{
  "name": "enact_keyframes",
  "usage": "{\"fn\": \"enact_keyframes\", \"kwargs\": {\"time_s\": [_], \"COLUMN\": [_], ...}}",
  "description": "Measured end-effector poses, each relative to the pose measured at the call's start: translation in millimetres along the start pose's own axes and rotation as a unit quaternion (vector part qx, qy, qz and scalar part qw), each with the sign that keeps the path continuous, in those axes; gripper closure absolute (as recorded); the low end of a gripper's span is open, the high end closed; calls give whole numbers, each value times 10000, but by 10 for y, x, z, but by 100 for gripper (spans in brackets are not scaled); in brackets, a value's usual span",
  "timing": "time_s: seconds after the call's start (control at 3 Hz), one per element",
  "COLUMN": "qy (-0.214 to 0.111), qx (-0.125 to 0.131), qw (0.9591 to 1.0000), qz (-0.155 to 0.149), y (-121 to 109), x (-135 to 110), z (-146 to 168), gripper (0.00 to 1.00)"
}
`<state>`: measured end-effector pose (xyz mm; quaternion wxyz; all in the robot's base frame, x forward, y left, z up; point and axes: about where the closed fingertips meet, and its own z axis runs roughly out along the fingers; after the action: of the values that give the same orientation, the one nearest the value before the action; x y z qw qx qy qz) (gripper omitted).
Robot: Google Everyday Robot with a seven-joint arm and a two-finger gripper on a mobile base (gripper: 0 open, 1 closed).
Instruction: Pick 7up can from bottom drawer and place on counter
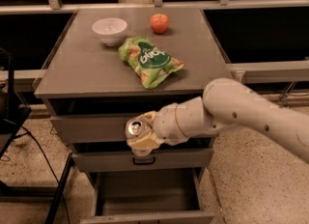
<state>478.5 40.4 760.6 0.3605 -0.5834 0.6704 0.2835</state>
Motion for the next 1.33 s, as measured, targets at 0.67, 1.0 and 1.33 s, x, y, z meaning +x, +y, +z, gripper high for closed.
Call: {"fn": "enact_keyframes", "kwargs": {"time_s": [0.67, 1.0, 1.33], "qy": [83, 48, -178], "qx": [95, 265, 409], "qw": [9998, 9989, 9974], "qz": [-172, -396, -566], "y": [-222, -397, -689], "x": [-809, -1143, -1415], "z": [-552, -723, -728], "gripper": [100, 100, 100]}}
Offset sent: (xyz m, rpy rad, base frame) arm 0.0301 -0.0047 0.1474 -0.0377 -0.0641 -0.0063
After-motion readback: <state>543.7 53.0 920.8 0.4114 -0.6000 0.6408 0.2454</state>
